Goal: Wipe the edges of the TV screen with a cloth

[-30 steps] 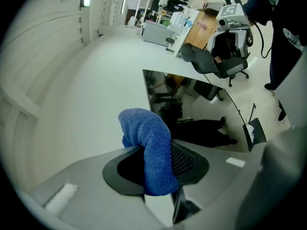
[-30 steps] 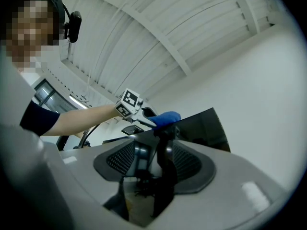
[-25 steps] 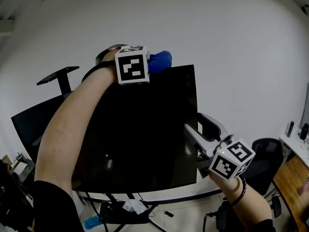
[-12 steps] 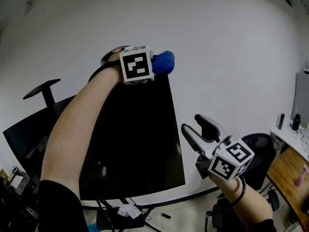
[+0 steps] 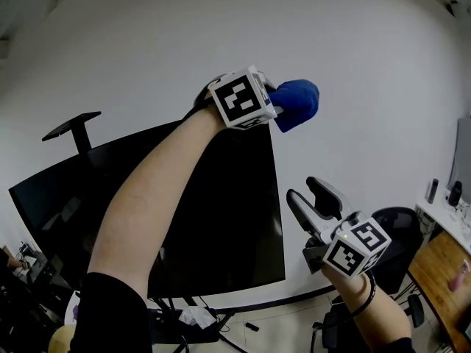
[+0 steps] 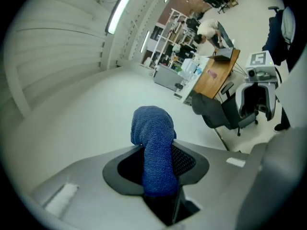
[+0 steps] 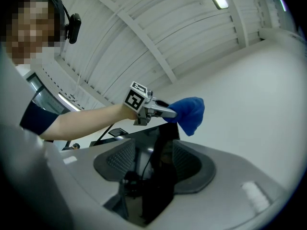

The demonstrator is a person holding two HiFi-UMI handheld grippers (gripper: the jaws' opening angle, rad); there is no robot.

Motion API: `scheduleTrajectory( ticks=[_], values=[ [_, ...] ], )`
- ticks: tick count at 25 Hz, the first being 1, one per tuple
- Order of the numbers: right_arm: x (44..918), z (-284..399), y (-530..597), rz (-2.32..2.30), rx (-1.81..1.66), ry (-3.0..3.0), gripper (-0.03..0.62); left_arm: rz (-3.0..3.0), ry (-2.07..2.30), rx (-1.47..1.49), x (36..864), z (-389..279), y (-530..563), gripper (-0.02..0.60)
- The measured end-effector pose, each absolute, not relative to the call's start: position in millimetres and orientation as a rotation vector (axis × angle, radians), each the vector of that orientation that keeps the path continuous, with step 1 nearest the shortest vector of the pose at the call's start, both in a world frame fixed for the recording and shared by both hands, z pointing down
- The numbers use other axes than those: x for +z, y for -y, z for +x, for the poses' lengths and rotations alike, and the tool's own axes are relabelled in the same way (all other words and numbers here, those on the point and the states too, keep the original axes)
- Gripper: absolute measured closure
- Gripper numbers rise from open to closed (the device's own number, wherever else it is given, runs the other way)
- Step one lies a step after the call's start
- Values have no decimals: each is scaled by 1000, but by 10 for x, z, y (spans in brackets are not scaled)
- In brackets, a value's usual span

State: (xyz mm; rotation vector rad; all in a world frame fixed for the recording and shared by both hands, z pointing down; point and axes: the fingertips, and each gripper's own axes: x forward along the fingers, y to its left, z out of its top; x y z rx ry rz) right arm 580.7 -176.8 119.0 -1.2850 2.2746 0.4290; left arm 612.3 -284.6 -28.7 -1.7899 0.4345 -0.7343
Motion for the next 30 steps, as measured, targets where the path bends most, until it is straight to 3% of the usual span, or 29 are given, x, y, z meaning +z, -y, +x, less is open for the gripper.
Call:
scheduleTrajectory(
  ticks=[7, 15, 22, 30],
  values=[
    [1409, 5535, 1606, -1229, 389, -2274, 345, -2139, -321, -378, 51, 5770, 2225, 456],
    [2075, 5051, 1121, -1275, 336, -2299, 347, -2400, -340, -146, 1195, 4709, 1680, 456],
    [2862, 4574, 645, -1336, 88, -2331, 349, -2560, -460, -104, 2419, 3695, 1122, 456],
    [3355, 4024, 9, -1432, 17, -2366, 349, -2648, -554, -87, 3314, 2972, 303, 456]
  ],
)
